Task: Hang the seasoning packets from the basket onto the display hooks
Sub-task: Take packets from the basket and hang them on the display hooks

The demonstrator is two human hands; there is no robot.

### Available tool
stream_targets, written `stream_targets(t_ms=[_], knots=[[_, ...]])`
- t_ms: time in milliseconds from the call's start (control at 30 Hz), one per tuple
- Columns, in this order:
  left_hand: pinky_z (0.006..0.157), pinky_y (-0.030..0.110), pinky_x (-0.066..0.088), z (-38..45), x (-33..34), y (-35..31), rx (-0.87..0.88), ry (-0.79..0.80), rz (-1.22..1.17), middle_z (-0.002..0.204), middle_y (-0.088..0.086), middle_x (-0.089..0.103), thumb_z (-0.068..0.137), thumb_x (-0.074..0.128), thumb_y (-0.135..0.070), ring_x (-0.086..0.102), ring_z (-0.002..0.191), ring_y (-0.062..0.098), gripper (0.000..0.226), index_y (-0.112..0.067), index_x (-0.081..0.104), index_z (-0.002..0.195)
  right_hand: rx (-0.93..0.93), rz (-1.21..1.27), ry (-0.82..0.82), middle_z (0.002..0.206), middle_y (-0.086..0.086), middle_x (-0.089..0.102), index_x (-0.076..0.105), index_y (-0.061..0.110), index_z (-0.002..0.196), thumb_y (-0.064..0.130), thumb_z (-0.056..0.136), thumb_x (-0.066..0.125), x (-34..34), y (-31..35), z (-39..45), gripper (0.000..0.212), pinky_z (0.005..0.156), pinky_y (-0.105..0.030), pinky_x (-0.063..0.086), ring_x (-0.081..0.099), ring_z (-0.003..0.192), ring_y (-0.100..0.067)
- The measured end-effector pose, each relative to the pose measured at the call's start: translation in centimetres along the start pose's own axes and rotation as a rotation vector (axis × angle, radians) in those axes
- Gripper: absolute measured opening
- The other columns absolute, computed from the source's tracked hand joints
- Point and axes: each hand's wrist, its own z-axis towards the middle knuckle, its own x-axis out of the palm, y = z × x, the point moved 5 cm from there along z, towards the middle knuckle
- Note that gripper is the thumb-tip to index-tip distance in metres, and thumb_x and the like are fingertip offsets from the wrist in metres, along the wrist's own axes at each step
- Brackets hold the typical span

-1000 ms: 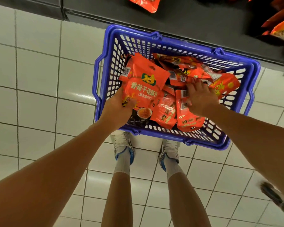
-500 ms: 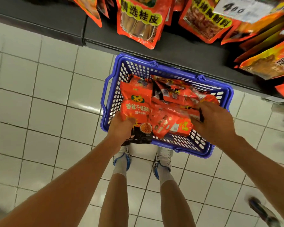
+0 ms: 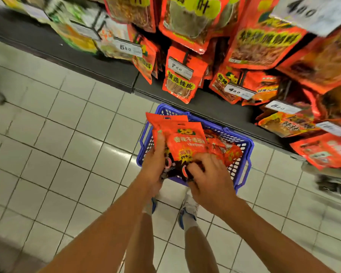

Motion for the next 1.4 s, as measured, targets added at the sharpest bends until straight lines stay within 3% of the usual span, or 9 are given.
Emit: stream_targets(t_ms=[167, 333, 467, 567, 633, 867, 1133, 1300, 1400], knots=[[0.075, 0.043, 0.063, -6.7, 0.4, -5.3, 0.132, 0.025, 0.03, 0.112, 0.013, 0.076, 0.085, 0.076, -0.018, 0.074, 0.099, 0.033, 0.042, -0.012, 0.064, 0.125, -0.132, 0.191, 0.048, 0.118, -0.005, 0.056, 0.064, 0.019, 0.107, 0.042, 0.081, 0.071, -7.2, 1.8, -0.4, 0.036, 0.088, -0.036, 0.045, 0.055, 0.105, -0.026], [0.079, 0.037, 0.061, -14.8, 1.6, -12.0, 0.31, 0.063, 0.088, 0.11, 0.007, 0.077, 0.082, 0.079, -0.017, 0.074, 0.101, 0.027, 0.048, -0.011, 0.062, 0.126, 0.254, 0.366, -0.22, 0.114, -0.004, 0.058, 0.061, 0.018, 0.115, 0.049, 0.088, 0.062, -16.7, 2.0, 1.3, 0.041, 0.095, -0.018, 0.039, 0.054, 0.11, -0.018], [0.092, 0.046, 0.058, -21.5, 2.6, -17.5, 0.411, 0.136, 0.089, 0.122, 0.013, 0.072, 0.08, 0.08, -0.021, 0.07, 0.111, 0.032, 0.056, -0.012, 0.06, 0.131, 0.607, 0.994, -0.153, 0.103, 0.003, 0.067, 0.064, 0.031, 0.108, 0.056, 0.08, 0.068, -23.1, 3.2, 5.4, 0.037, 0.086, -0.047, 0.054, 0.065, 0.095, -0.019], [0.082, 0.042, 0.061, -26.4, 3.4, -21.6, 0.499, 0.151, 0.103, 0.117, 0.013, 0.074, 0.075, 0.078, -0.019, 0.073, 0.104, 0.032, 0.054, -0.014, 0.061, 0.126, 0.475, 1.207, -0.182, 0.083, 0.001, 0.072, 0.077, 0.029, 0.095, 0.049, 0.081, 0.072, -29.0, 6.7, 8.4, 0.025, 0.052, -0.034, 0.054, 0.064, 0.065, -0.014], [0.077, 0.039, 0.062, -29.4, 4.1, -24.4, 0.566, 0.166, 0.105, 0.114, 0.012, 0.075, 0.074, 0.079, -0.019, 0.074, 0.1, 0.031, 0.057, -0.013, 0.059, 0.127, 0.368, 1.157, -0.246, 0.076, 0.001, 0.069, 0.078, 0.031, 0.092, 0.053, 0.079, 0.071, -33.2, 9.3, 9.7, 0.026, 0.047, -0.028, 0.051, 0.061, 0.06, -0.012], [0.085, 0.033, 0.06, -39.2, 5.9, -34.3, 0.84, 0.163, 0.142, 0.115, 0.001, 0.076, 0.068, 0.081, -0.065, 0.073, 0.106, 0.023, 0.046, -0.041, 0.071, 0.105, 0.153, 1.155, -0.454, 0.079, 0.005, 0.076, 0.077, 0.038, 0.091, 0.037, 0.081, 0.072, -46.6, 16.2, 13.4, 0.011, 0.059, -0.03, 0.054, 0.067, 0.066, -0.011], [0.097, 0.044, 0.054, -45.8, 6.3, -44.4, 1.073, 0.252, 0.179, 0.118, 0.007, 0.075, 0.076, 0.078, -0.041, 0.07, 0.112, 0.028, 0.047, -0.024, 0.069, 0.118, -0.061, 1.034, -0.647, 0.065, 0.012, 0.072, 0.077, 0.035, 0.076, 0.004, 0.089, 0.067, -56.6, 22.6, 16.3, 0.035, 0.044, -0.019, 0.049, 0.058, 0.051, 0.0], [0.074, 0.025, 0.059, -47.9, 6.5, -51.3, 1.157, 0.309, 0.164, 0.095, -0.002, 0.079, 0.073, 0.074, -0.027, 0.075, 0.088, 0.014, 0.017, -0.029, 0.08, 0.089, -0.093, 0.975, -0.8, 0.068, 0.009, 0.072, 0.076, 0.039, 0.08, 0.026, 0.079, 0.067, -61.9, 25.9, 18.8, 0.016, 0.048, -0.021, 0.048, 0.06, 0.054, -0.003], [0.087, 0.037, 0.06, -48.7, 7.1, -55.3, 1.188, 0.348, 0.197, 0.106, -0.001, 0.078, 0.07, 0.076, -0.053, 0.074, 0.099, 0.019, 0.033, -0.037, 0.077, 0.099, -0.101, 0.974, -0.901, 0.078, 0.005, 0.077, 0.076, 0.036, 0.087, 0.03, 0.08, 0.07, -64.8, 26.6, 20.1, 0.012, 0.06, -0.03, 0.056, 0.068, 0.065, -0.01]])
